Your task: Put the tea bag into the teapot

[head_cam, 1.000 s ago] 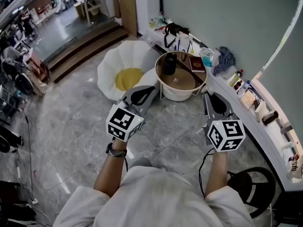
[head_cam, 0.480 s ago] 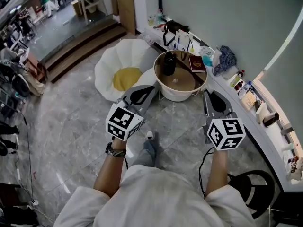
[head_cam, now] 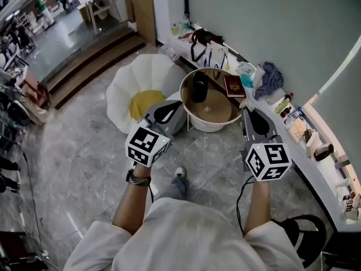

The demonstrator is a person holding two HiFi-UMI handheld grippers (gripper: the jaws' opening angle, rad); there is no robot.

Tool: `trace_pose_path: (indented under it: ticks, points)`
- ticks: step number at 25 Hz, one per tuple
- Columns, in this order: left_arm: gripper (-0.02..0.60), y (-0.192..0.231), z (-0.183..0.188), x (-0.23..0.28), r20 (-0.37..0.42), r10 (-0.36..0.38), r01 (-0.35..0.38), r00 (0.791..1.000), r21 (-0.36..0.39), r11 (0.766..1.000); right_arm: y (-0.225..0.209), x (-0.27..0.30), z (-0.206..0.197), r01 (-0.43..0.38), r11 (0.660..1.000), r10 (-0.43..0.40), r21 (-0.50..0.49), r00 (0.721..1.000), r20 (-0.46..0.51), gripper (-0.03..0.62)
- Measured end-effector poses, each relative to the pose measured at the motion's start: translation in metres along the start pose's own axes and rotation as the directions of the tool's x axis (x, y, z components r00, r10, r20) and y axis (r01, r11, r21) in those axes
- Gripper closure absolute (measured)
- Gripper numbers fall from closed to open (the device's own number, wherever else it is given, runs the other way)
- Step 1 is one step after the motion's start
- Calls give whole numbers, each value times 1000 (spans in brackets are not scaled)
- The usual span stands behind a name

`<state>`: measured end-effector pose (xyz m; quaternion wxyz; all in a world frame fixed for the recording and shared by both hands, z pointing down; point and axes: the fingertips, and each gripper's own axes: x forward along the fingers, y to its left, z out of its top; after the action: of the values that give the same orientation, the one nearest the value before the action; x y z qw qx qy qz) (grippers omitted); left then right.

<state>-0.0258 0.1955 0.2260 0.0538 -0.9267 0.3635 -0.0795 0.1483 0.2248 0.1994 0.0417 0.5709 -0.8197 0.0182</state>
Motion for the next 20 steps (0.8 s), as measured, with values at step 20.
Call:
trace_pose_path:
  ticks: [20]
  points:
    - [577,118,-17,92,-22,-22,21,1000,-39,999,-30,152,-1,0,1000,1,28,998,-56,563]
